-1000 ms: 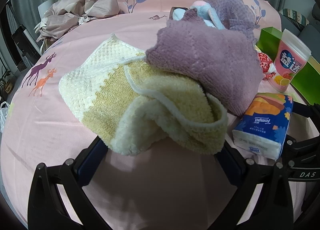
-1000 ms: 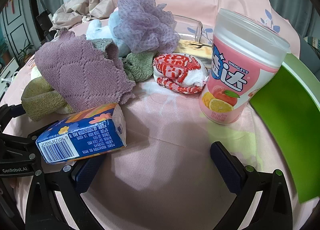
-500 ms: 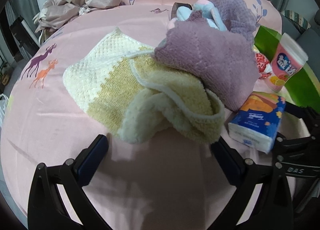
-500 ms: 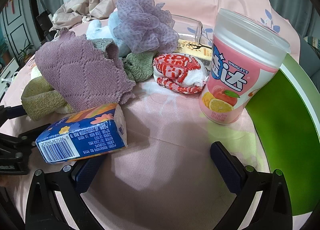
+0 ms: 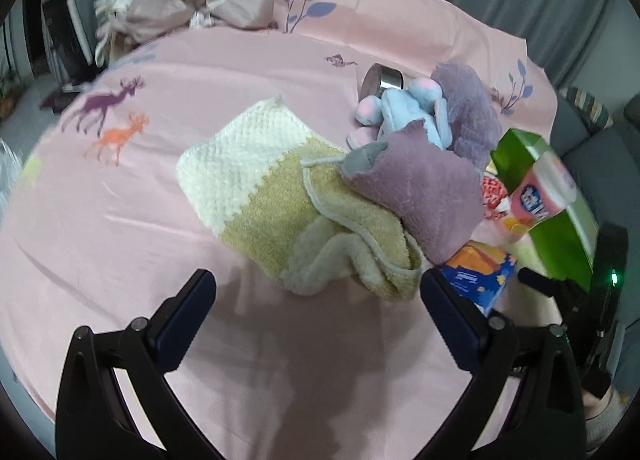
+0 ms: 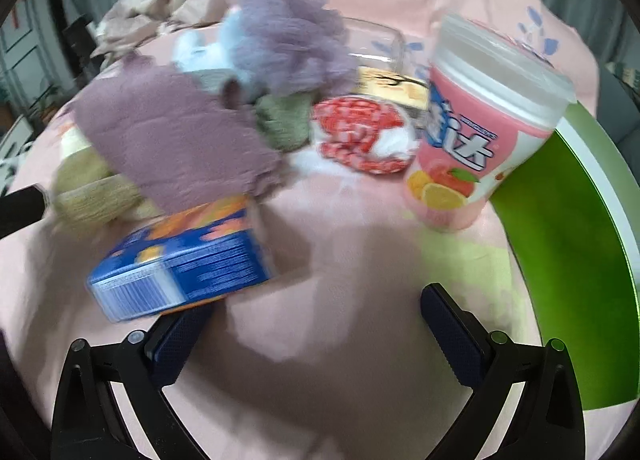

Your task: Organize soft objects

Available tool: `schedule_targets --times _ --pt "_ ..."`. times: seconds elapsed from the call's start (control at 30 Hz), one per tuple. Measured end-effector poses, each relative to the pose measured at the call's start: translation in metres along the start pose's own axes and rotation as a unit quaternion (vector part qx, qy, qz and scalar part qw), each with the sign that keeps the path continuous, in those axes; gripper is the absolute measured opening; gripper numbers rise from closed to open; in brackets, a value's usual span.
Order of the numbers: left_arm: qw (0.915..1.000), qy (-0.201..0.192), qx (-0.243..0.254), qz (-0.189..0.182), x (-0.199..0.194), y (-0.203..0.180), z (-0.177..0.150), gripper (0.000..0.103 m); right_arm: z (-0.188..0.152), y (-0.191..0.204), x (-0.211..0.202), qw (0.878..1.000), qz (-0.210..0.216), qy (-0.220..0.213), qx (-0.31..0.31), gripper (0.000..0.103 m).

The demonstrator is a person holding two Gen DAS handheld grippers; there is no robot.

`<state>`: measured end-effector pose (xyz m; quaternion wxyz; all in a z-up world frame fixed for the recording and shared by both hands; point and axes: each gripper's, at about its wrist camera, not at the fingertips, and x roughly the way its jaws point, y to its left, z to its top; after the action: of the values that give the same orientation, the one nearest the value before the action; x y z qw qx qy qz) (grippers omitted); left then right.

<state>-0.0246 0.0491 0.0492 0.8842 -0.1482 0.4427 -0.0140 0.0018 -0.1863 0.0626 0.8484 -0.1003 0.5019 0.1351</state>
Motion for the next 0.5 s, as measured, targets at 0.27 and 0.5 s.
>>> schedule_targets --times 0.27,0.5 --pt "0.9999 -0.005 -0.012 0.003 -0.005 0.006 0.001 0.101 0.009 -0.014 -0.090 0.991 0.016 -0.128 0.042 0.103" --pt "1.0000 0.001 -0.003 0.000 -0.001 0.006 -0.001 0.101 0.019 -0.078 -0.126 0.968 -0.090 -0.207 0.114 0.084"
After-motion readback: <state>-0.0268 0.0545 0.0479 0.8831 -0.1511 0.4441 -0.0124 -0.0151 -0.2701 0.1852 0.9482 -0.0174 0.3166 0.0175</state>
